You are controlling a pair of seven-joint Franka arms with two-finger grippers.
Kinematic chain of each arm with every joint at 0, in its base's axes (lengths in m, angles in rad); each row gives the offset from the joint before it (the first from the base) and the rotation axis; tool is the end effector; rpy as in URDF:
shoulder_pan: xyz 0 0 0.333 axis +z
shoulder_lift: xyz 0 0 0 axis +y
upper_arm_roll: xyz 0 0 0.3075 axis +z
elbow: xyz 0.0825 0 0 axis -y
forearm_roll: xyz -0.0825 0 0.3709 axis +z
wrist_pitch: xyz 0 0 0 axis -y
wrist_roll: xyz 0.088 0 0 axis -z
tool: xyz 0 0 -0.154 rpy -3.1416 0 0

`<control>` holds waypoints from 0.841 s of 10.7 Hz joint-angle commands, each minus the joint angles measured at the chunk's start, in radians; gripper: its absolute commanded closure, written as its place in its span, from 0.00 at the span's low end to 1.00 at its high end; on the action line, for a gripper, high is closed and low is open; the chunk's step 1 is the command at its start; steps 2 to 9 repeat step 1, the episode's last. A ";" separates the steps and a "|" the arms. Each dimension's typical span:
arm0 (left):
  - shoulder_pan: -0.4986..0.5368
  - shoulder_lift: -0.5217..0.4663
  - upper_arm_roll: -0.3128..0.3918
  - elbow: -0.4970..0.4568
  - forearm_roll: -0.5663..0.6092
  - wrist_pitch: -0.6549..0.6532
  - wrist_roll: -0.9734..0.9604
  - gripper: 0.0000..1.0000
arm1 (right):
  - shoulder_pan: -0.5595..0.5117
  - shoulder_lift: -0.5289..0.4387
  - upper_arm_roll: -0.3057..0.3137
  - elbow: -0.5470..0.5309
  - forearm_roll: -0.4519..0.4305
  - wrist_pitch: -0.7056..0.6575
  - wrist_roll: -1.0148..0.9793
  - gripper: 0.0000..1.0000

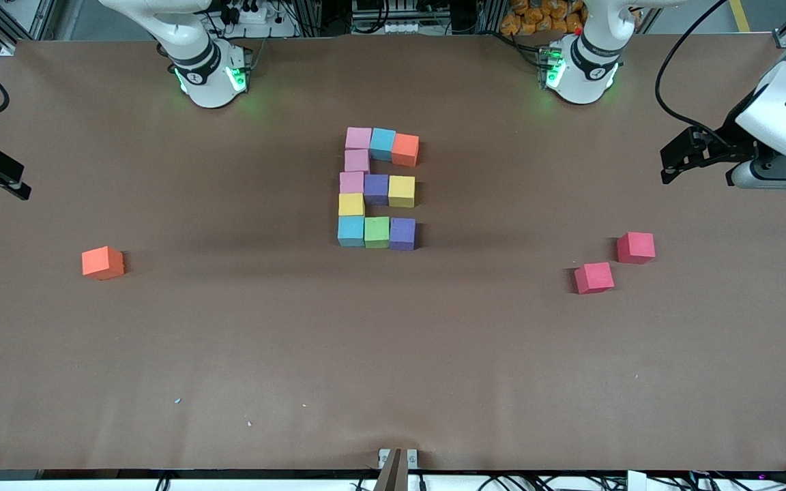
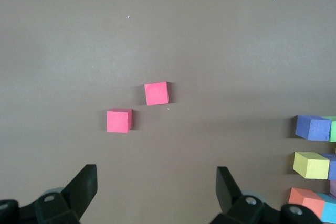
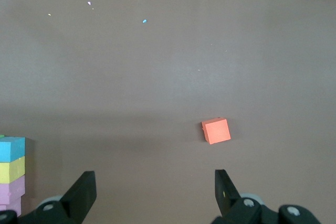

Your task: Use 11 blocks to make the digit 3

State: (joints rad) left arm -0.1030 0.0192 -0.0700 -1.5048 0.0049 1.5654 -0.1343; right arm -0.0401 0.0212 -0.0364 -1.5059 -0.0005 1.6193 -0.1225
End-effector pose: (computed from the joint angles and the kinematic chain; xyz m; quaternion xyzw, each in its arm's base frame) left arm 0.5413 -0.0935 0.5884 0.9996 -0.0193 0.0207 0.0014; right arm 0.5561 -0.0425 0.5921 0.9987 0.0230 0.0458 0.0052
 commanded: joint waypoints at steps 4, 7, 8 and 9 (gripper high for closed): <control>0.000 -0.008 -0.001 0.005 0.017 -0.019 0.015 0.00 | -0.021 0.003 0.013 0.015 0.002 -0.015 0.004 0.00; 0.000 -0.008 -0.001 0.005 0.017 -0.019 0.015 0.00 | -0.021 0.003 0.013 0.015 0.002 -0.015 0.004 0.00; 0.000 -0.008 -0.001 0.005 0.017 -0.019 0.015 0.00 | -0.021 0.003 0.013 0.015 0.002 -0.015 0.004 0.00; 0.000 -0.008 -0.001 0.005 0.017 -0.019 0.015 0.00 | -0.021 0.003 0.013 0.015 0.002 -0.015 0.004 0.00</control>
